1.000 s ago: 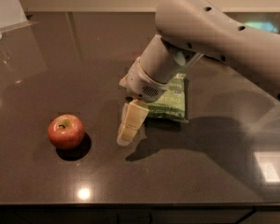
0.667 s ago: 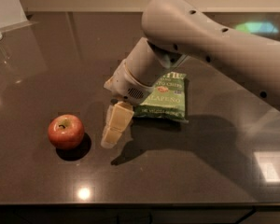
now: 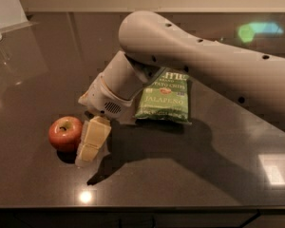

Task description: Pick apple

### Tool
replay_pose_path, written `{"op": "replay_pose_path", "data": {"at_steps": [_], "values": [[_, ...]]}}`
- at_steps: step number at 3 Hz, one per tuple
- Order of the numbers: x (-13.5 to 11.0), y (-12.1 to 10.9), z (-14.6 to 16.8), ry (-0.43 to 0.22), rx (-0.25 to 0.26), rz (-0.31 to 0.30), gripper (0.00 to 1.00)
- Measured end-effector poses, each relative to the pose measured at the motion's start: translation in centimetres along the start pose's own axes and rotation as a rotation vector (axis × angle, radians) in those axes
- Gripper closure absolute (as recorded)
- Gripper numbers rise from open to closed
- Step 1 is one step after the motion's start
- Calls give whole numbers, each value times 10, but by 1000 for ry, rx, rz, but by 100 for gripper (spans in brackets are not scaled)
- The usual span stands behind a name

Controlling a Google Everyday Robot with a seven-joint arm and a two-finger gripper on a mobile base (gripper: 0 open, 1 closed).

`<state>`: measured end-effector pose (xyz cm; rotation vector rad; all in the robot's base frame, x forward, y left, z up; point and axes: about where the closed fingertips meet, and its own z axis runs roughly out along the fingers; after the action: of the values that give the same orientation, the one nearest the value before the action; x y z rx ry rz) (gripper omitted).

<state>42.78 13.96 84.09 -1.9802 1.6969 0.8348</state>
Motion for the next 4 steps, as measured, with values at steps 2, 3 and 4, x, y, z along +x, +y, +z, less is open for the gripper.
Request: {"op": "replay_pose_path", "data": {"at_steps": [2, 3, 4], "values": [[-27, 16, 25, -36, -58, -19, 41], [-38, 11, 21, -52, -47, -20, 65], [-54, 2, 0, -53, -16, -25, 87]]}}
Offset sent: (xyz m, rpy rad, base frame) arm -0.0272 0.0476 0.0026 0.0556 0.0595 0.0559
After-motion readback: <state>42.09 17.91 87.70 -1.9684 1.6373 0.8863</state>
